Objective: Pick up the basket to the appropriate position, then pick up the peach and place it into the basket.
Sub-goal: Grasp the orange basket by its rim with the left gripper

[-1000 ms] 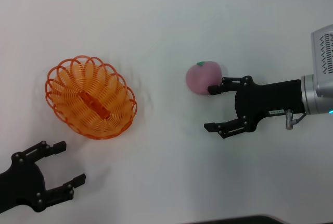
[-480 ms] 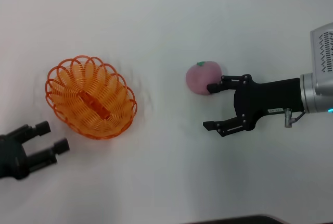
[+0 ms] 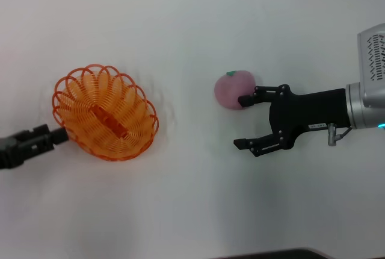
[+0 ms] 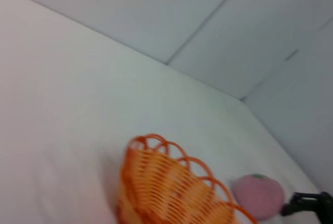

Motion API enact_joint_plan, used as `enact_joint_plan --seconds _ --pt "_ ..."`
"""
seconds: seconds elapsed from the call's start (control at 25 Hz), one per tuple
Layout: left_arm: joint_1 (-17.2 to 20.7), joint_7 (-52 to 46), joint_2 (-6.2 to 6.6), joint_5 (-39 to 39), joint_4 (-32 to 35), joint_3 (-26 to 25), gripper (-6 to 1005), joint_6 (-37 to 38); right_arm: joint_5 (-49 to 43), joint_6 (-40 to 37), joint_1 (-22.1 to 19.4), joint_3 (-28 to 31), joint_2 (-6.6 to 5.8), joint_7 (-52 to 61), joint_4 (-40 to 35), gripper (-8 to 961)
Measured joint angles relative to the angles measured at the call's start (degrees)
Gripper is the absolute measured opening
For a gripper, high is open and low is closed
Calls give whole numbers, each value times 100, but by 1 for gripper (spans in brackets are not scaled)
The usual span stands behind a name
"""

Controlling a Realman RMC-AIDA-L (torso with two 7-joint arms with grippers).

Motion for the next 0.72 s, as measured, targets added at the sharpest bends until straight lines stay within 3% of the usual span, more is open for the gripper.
enact_joint_plan --seconds 0.16,0.36,0.52,0.72 --pt "-150 -211 28 8 303 120 811 -237 -1 0 16 -3 0 1 0 943" --pt "-496 -606 127 16 727 651 810 -633 -8 -1 35 -12 0 1 -1 943" --pt "-986 -1036 296 371 852 1178 810 -849 -10 -1 54 -13 0 1 -1 943" --pt "-1615 -1536 414 957 959 1837 810 -950 -21 -2 84 -12 0 1 -1 944"
